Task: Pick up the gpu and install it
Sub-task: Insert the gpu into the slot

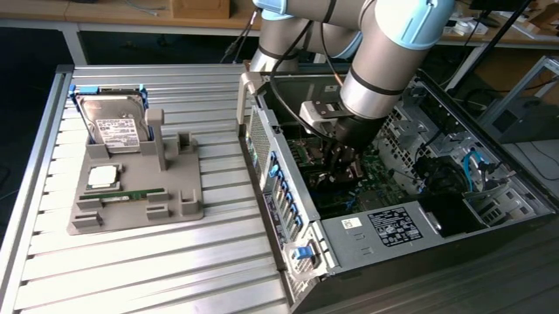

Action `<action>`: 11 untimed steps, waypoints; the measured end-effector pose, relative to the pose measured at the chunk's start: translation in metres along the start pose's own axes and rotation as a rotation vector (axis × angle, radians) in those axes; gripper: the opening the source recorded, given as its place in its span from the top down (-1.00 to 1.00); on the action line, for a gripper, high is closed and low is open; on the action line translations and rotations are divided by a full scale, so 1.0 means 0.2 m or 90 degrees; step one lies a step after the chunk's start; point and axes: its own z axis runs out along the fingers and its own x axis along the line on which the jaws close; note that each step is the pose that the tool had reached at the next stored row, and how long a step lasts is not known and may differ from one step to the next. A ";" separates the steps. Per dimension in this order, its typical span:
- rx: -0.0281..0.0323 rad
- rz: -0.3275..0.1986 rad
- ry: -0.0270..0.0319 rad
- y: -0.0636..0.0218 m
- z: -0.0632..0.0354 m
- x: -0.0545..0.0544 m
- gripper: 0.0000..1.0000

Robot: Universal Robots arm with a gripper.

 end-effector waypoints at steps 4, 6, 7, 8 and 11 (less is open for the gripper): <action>0.0000 0.000 0.0000 0.000 0.000 0.00 0.47; 0.0000 0.000 0.0000 0.000 0.000 0.00 0.47; 0.0000 0.000 0.0001 0.000 0.000 0.00 0.47; 0.0000 0.000 0.0001 0.000 0.001 0.00 0.47; 0.0000 0.000 0.0000 0.000 0.006 0.00 0.47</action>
